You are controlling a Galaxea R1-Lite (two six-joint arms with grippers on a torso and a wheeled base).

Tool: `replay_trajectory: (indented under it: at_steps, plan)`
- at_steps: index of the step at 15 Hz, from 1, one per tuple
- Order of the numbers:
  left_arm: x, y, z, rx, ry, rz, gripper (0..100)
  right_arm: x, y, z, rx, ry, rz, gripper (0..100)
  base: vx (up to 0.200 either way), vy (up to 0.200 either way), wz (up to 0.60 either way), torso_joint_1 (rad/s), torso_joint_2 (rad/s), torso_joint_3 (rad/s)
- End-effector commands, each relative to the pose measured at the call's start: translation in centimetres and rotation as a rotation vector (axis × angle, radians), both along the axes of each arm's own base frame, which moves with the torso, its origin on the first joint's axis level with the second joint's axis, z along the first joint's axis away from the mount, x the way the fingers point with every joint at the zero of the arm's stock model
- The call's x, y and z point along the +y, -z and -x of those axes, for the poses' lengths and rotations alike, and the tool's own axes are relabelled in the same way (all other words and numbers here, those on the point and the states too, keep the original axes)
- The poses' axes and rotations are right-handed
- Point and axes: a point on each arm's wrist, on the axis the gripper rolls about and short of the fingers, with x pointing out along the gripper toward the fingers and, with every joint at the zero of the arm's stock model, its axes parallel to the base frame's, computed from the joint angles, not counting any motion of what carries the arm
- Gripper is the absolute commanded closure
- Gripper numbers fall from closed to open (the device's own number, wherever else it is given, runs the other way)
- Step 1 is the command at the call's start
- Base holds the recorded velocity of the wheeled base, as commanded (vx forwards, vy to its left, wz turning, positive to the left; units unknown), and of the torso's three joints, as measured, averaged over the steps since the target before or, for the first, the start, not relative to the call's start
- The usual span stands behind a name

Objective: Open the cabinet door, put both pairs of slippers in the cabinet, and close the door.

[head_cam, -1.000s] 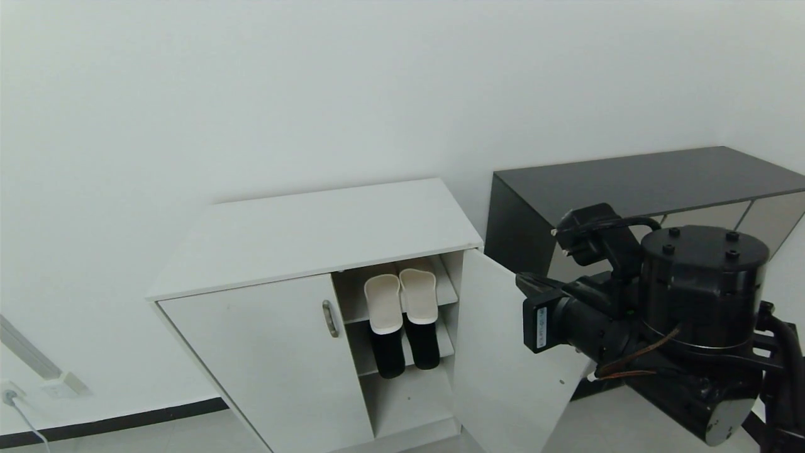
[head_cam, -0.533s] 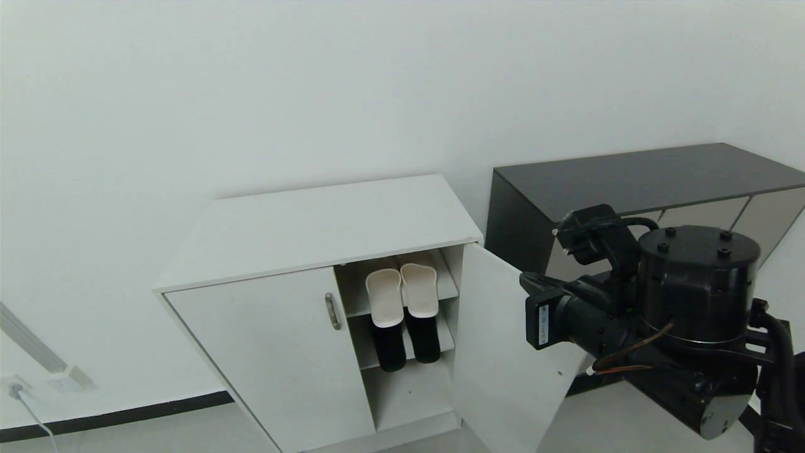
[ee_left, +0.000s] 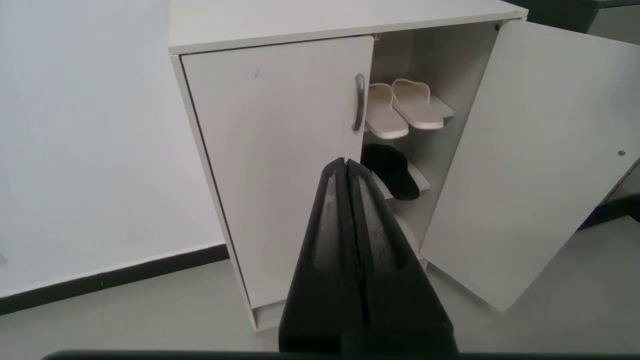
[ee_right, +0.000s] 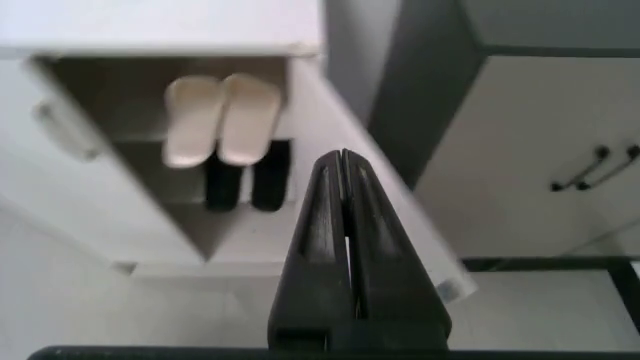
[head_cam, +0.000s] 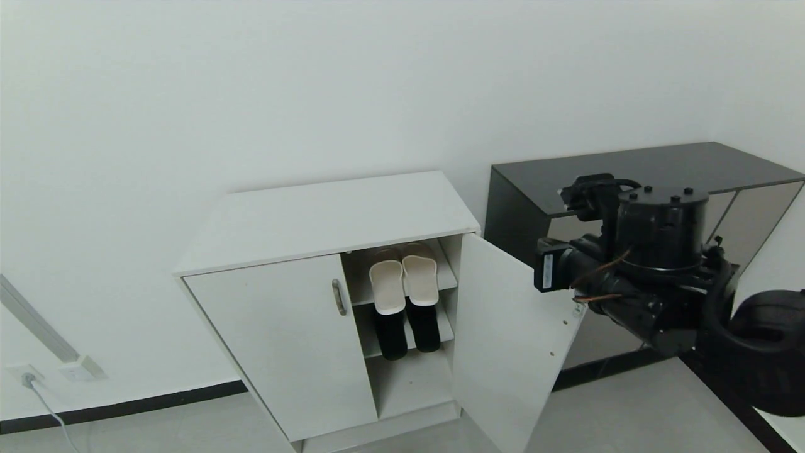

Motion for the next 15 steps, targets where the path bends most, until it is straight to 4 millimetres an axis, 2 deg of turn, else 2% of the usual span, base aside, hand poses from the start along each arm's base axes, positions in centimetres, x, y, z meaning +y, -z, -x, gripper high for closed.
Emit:
replay_trajectory:
  at_steps: [1,5,7,11,15]
  plan:
    - [0.0,0.0,0.0,-0.001,-0.001,0.0,100,-0.6,1.7,-3.9,0.05,0.071,-0.008,100,0.0,0.0,0.0,0.0,0.0,0.0]
    - [0.0,0.0,0.0,-0.001,0.001,0.0,100,-2.8,3.8,-7.5,0.125,0.075,-0.042,100,0.0,0.0,0.0,0.0,0.0,0.0]
    - [0.0,0.0,0.0,-0.001,-0.002,0.002,100,-3.5,4.7,-8.4,0.15,0.076,-0.041,100,0.0,0.0,0.0,0.0,0.0,0.0]
    - [0.0,0.0,0.0,0.0,-0.002,0.005,100,-3.8,6.3,-9.3,0.182,0.09,-0.029,100,0.0,0.0,0.0,0.0,0.0,0.0]
    - [0.0,0.0,0.0,0.0,-0.002,0.007,100,-3.7,6.8,-9.4,0.189,0.089,-0.025,100,0.0,0.0,0.0,0.0,0.0,0.0]
